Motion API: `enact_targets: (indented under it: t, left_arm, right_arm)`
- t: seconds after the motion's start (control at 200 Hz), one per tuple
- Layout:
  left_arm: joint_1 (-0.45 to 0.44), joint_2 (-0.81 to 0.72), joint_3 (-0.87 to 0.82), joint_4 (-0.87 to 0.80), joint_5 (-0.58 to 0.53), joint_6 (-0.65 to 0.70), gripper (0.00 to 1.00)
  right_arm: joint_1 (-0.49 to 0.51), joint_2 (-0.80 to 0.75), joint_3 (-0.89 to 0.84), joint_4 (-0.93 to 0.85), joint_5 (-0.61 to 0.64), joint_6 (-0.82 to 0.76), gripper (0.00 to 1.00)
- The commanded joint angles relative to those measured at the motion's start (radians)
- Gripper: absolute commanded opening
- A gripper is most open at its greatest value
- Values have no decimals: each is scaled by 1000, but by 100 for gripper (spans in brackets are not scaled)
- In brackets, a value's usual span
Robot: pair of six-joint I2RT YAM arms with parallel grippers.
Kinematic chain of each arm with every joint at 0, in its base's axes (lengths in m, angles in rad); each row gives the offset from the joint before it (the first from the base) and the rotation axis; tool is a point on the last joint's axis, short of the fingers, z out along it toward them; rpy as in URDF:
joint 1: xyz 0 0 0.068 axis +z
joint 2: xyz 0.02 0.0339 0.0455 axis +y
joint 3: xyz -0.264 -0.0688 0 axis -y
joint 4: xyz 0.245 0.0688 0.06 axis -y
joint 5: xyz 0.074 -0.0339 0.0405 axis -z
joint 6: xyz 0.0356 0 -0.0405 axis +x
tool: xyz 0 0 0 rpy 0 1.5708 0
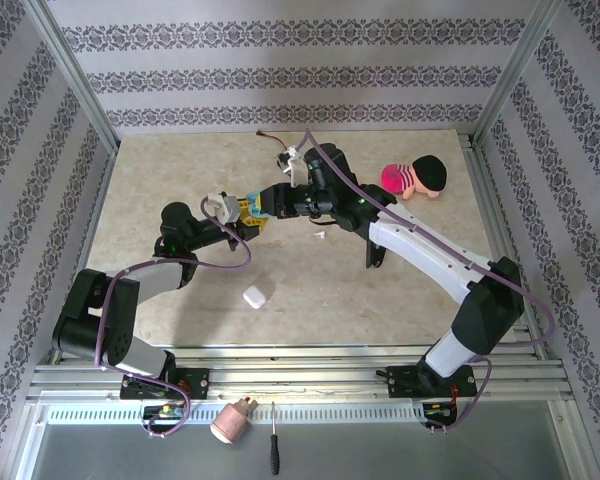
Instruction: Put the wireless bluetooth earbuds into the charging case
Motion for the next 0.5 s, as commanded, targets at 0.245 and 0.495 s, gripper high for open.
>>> enact_targets:
  t: [0.245, 0.495]
  left_arm:
    - [-13, 18, 23, 89, 14, -46, 32]
    - [-14, 10, 24, 86, 4, -53, 32]
  right_arm:
    - [26, 64, 52, -12, 77, -44, 16]
    - [31, 80, 73, -45, 109, -66, 16]
